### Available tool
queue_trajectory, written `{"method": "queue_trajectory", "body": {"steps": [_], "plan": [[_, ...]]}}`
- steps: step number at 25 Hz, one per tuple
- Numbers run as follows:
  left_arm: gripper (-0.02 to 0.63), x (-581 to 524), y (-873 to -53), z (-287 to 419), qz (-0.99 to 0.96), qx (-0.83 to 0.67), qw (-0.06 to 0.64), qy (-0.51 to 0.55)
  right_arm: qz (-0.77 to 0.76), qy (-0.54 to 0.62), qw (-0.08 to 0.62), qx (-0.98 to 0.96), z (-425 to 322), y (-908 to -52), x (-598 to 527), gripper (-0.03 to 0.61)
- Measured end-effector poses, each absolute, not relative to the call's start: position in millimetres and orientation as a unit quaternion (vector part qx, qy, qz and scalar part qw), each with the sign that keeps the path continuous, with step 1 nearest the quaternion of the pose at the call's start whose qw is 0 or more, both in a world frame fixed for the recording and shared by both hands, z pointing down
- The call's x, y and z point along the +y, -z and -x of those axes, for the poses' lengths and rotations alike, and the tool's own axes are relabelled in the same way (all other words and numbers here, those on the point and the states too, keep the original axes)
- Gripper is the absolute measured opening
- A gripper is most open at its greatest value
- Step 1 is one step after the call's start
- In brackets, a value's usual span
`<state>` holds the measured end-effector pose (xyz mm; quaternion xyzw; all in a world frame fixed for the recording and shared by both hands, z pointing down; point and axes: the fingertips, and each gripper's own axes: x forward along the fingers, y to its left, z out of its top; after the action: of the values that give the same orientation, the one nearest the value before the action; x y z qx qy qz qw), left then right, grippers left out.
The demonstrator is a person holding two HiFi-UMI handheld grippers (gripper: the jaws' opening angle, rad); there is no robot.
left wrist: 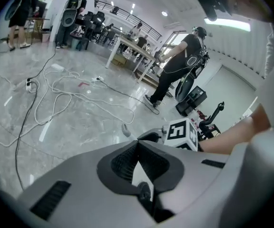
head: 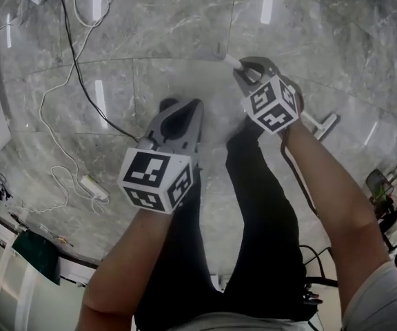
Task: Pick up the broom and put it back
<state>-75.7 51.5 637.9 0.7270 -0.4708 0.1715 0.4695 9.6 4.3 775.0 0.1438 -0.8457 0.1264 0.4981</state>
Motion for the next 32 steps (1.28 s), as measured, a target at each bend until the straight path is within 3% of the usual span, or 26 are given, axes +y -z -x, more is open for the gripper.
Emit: {"method": "queue_trajectory", "body": {"steps": [12,16,23,32], "plan": [[0.008,-13,-333,37,-0.791,-0.459,0.368,-0.166,-0.211,-0.097,0.386,-0.892,-64,-398,-7,0.086],[0.008,-36,-236,42,-0.812,-0.467,0.312,-0.158,-0.235,-0.071,0.351,-0.904,-62,-301,-24,0.087],[0.008,13,-86,23,-0.834,-0.448,0.283,-0.152,-0.236,-0.053,0.284,-0.928,-53,-126,28,0.089],[0.008,10,88,32,-0.853,-0.488,0.168,-0.081,-0.244,-0.004,0.169,-0.955,-23,65,31,0.091]]}}
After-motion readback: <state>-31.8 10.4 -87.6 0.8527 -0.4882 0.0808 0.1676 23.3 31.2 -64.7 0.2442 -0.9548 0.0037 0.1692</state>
